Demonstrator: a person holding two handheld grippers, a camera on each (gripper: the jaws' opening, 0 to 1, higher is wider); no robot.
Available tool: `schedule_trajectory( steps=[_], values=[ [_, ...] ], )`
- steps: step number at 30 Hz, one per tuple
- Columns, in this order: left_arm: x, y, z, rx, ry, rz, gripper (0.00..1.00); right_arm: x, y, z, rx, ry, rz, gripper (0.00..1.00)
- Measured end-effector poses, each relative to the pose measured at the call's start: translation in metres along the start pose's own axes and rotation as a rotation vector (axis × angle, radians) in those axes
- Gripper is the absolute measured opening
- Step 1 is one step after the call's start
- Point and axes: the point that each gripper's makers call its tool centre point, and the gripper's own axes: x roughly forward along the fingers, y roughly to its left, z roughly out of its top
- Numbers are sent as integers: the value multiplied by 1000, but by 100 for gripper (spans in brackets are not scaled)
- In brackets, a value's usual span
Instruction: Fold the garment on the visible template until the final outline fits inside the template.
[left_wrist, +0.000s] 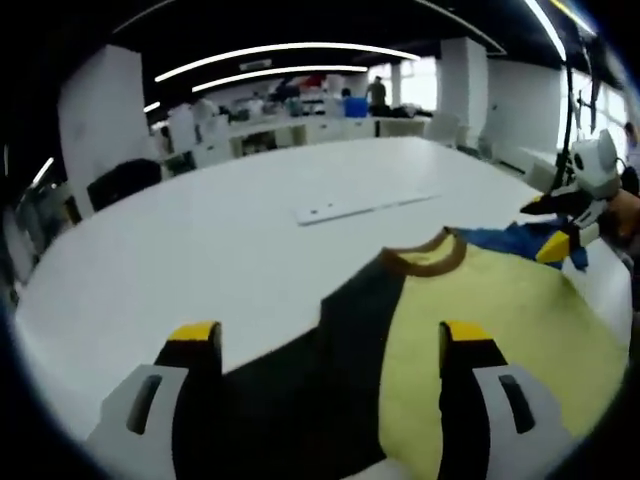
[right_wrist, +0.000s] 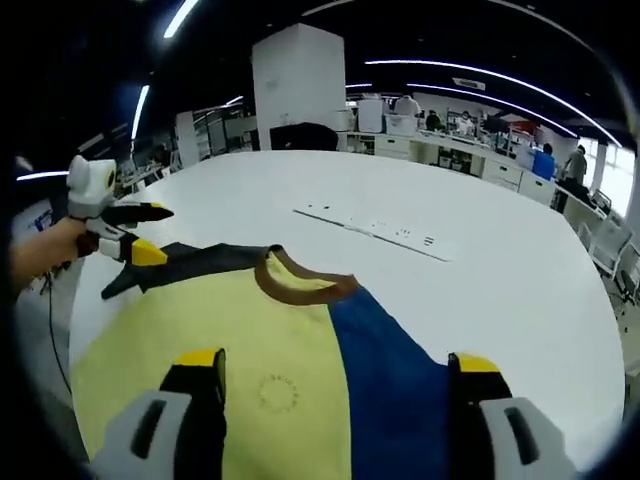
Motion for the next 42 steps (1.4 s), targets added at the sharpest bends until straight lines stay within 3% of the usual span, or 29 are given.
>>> schedule_trajectory(
  steps=[6,24,34,42],
  values=[
    [-22,-7,4,-6,-14,-31,99,-20,18,2,-37,0,33,99],
    [-77,-36,0,18,-17,-116,99,-76,35,-17,-64,8,46,99],
    [-97,-52,-1,20,-31,-154,99,-103,15,-44,-56,36,0,96],
    [-108,-61,-13,49,-19,-178,99,-122,-25,-81,-70,85,-100,84]
  ],
)
